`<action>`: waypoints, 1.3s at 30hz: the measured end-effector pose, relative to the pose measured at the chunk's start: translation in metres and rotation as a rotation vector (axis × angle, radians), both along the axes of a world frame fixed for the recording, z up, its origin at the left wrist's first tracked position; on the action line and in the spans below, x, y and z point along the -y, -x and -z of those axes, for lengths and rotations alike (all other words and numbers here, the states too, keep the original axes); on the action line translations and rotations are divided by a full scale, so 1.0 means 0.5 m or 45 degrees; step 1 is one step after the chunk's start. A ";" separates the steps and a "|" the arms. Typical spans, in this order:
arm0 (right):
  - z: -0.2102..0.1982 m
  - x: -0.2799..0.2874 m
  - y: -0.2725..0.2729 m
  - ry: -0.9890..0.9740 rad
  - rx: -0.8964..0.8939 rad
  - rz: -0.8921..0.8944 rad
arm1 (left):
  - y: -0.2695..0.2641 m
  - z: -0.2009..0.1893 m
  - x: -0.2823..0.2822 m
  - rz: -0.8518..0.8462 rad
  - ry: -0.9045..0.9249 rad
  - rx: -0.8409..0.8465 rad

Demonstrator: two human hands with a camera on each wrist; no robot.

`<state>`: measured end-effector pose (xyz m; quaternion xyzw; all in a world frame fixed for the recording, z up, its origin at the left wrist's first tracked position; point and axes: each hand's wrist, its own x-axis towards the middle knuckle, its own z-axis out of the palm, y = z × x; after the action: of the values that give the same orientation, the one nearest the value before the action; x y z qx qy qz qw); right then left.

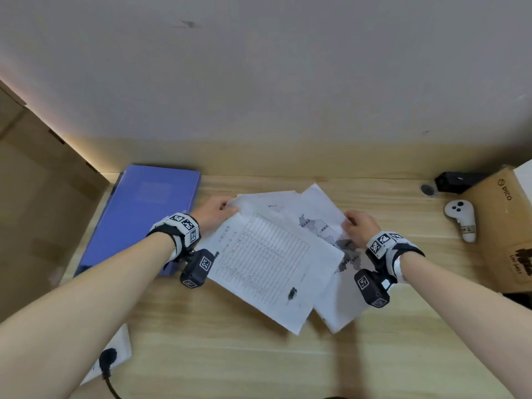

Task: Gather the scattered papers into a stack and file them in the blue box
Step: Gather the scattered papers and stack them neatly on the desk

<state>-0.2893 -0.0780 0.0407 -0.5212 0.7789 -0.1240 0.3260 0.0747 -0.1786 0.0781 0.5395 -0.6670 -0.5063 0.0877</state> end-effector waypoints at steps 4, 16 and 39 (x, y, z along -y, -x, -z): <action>0.001 0.017 -0.048 -0.021 0.191 -0.075 | 0.058 0.028 -0.020 0.022 0.065 -0.021; 0.058 0.011 -0.124 0.071 0.706 0.116 | 0.132 0.109 0.001 -0.242 0.022 -0.155; 0.193 0.082 -0.162 -0.183 0.046 0.322 | 0.081 0.239 -0.008 -0.604 -0.453 0.183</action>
<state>-0.2084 -0.1190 -0.0558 -0.3919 0.8392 -0.1174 0.3582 0.0343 -0.1747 -0.0416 0.7214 -0.4279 -0.5411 0.0602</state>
